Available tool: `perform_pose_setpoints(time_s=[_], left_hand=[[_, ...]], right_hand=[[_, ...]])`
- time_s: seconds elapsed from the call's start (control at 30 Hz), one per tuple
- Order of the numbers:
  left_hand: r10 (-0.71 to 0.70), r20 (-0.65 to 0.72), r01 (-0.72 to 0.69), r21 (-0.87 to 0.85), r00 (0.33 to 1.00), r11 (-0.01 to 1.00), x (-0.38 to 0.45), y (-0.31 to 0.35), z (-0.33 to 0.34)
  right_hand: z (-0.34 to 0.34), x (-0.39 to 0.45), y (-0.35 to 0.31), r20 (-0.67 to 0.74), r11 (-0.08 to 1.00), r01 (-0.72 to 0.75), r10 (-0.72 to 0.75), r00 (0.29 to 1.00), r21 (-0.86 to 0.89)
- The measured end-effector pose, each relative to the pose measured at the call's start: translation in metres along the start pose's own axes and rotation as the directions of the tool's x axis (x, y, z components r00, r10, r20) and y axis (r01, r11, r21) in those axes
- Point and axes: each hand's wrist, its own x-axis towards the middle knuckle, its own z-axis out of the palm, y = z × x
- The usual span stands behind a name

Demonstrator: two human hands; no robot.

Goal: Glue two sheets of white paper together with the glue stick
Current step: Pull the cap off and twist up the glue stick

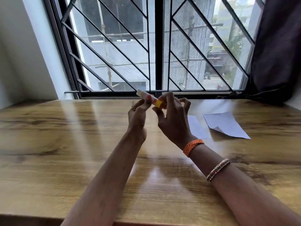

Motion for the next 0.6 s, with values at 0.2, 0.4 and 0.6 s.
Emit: perform_pose_setpoints(time_s=[0.2, 0.4, 0.6], left_hand=[[0.001, 0.120, -0.001, -0.005, 0.993, 1.000, 0.0002, 0.0003, 0.0032], [0.002, 0.133, -0.007, 0.035, 0.991, 0.999, -0.0014, -0.0019, 0.0041], [-0.014, 0.033, 0.013, 0.019, 0.999, 1.000, -0.0031, -0.0029, 0.0001]], right_hand=[[-0.0068, 0.0029, 0.0011, -0.018, 0.998, -0.035, 0.034, 0.999, -0.050], [-0.0042, 0.0020, 0.0015, -0.013, 0.997, -0.058, 0.059, 0.998, 0.047], [-0.0016, -0.0036, -0.0032, -0.014, 0.999, 0.004, -0.003, 1.000, 0.049]])
